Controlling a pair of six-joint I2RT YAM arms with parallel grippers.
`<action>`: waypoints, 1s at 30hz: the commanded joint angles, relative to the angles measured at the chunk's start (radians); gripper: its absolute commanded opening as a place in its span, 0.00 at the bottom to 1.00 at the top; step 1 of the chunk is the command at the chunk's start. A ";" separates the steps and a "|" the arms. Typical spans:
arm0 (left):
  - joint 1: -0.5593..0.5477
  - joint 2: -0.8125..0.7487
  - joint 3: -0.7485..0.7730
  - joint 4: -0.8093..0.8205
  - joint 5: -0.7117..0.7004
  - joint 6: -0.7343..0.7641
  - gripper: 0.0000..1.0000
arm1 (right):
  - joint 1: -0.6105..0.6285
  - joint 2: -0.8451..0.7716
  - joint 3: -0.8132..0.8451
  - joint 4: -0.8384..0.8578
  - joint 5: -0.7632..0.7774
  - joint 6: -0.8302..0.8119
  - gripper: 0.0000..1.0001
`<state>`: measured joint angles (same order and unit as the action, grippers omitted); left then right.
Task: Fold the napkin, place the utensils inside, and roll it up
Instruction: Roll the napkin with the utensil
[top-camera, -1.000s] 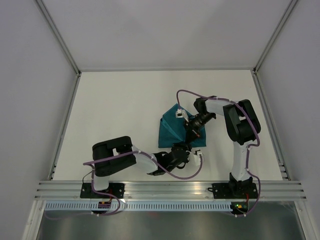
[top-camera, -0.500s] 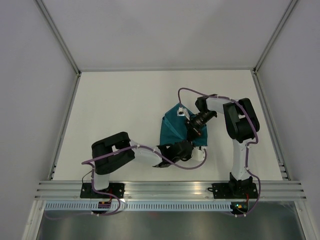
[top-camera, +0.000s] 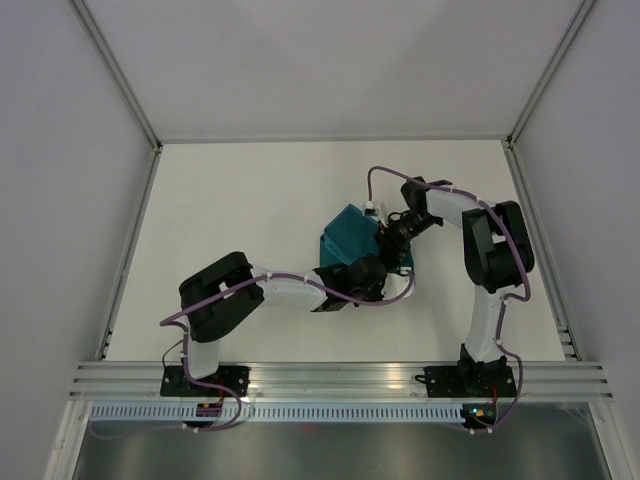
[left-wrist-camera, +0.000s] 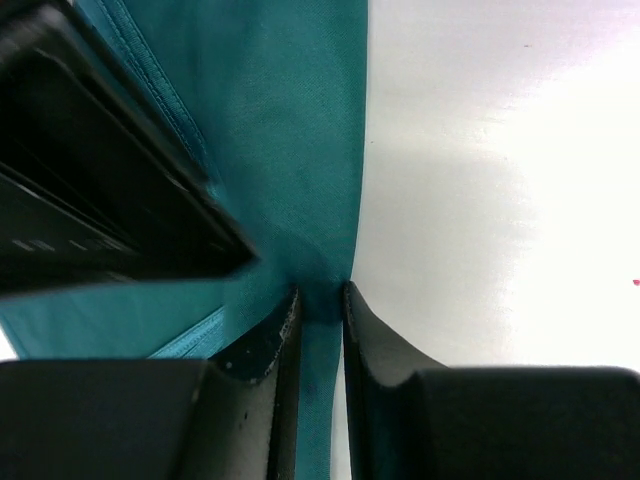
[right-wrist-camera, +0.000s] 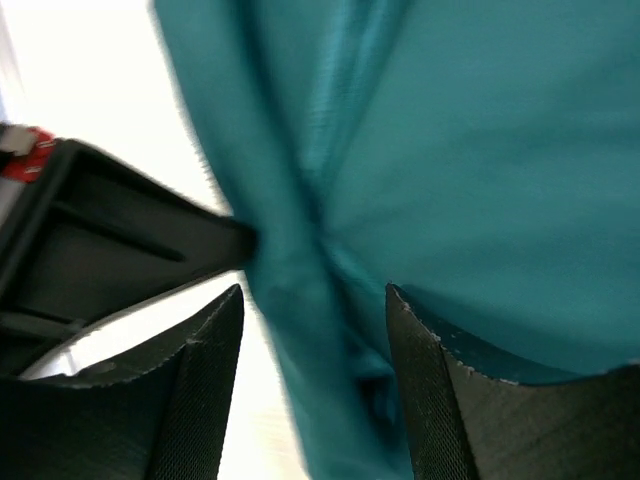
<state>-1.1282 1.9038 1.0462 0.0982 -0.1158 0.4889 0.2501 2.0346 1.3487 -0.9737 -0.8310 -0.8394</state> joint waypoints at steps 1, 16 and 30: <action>0.027 0.041 0.023 -0.216 0.171 -0.113 0.02 | -0.051 -0.088 0.013 0.179 0.052 0.091 0.65; 0.146 0.107 0.173 -0.399 0.413 -0.214 0.02 | -0.209 -0.463 -0.227 0.429 0.070 0.217 0.67; 0.255 0.199 0.271 -0.500 0.651 -0.262 0.02 | -0.029 -0.993 -0.701 0.536 0.176 -0.027 0.74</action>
<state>-0.8959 2.0232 1.3148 -0.2485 0.4503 0.2691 0.1398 1.1061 0.7216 -0.5407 -0.7193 -0.8112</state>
